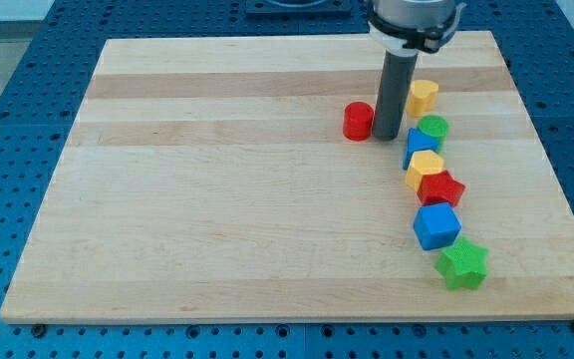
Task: Slide the blue triangle down and left
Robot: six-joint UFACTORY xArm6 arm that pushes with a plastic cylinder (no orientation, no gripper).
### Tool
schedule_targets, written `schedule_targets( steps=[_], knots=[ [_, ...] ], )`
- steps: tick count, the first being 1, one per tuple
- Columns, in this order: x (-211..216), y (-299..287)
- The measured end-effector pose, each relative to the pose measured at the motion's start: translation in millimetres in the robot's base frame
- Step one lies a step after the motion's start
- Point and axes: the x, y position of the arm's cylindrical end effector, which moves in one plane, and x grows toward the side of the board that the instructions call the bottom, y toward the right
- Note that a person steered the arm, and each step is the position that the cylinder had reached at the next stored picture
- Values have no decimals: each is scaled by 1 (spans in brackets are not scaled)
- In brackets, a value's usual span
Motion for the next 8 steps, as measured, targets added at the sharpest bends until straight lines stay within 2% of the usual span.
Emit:
schedule_targets(
  steps=[2,3,6,8],
  knots=[
    [-6,15],
    [-6,49],
    [-4,53],
    [22,45]
  ],
)
